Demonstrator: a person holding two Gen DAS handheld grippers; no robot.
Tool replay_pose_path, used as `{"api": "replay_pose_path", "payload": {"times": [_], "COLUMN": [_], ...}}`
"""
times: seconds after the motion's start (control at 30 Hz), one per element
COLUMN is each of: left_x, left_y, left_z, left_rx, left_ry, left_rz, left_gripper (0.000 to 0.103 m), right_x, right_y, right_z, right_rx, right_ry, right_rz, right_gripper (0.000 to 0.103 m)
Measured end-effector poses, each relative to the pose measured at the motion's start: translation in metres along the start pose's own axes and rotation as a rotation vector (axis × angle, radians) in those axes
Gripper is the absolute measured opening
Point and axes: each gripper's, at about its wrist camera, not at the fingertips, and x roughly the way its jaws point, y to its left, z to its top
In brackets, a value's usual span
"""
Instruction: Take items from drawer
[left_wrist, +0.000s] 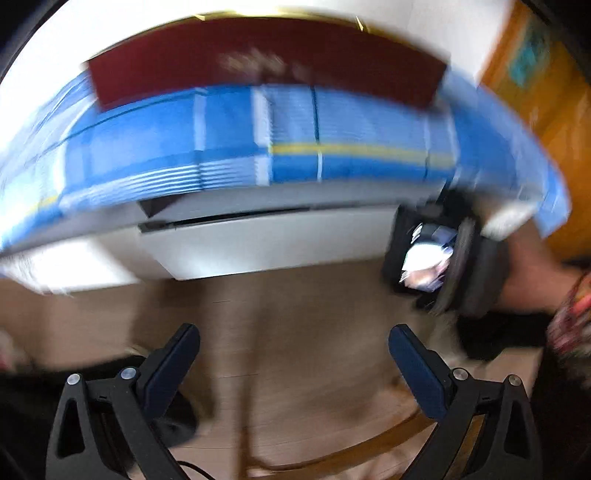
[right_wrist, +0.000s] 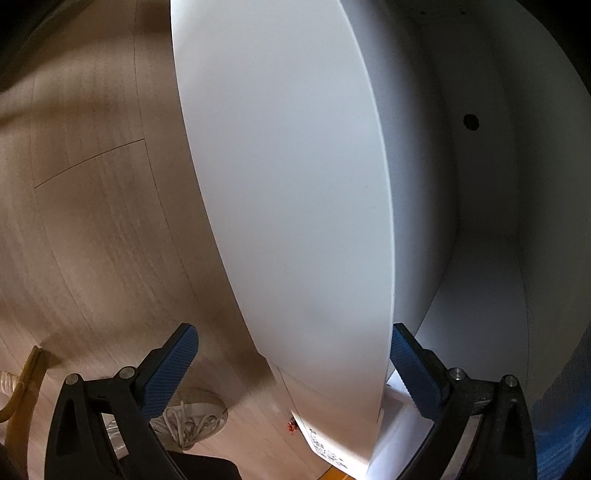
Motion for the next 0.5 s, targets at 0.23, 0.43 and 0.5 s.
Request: {"api": "replay_pose_path", "payload": {"times": [0.23, 0.43, 0.5], "left_x": [0.057, 0.102, 0.116], "left_y": [-0.014, -0.01, -0.011], "left_z": [0.034, 0.039, 0.042], "left_rx": [0.428, 0.737, 0.787], "left_ry": [0.062, 0.082, 0.089], "left_rz": [0.18, 0.272, 0.285], "left_gripper": [0.103, 0.103, 0.103], "right_x": [-0.006, -0.014, -0.017], "right_y": [0.003, 0.0, -0.003], "right_z": [-0.002, -0.002, -0.003], "right_rx": [-0.013, 0.004, 0.02], "right_ry": [-0.013, -0.026, -0.035], "right_rz": [0.0, 0.007, 0.015], "right_gripper": [0.103, 0.103, 0.103]}}
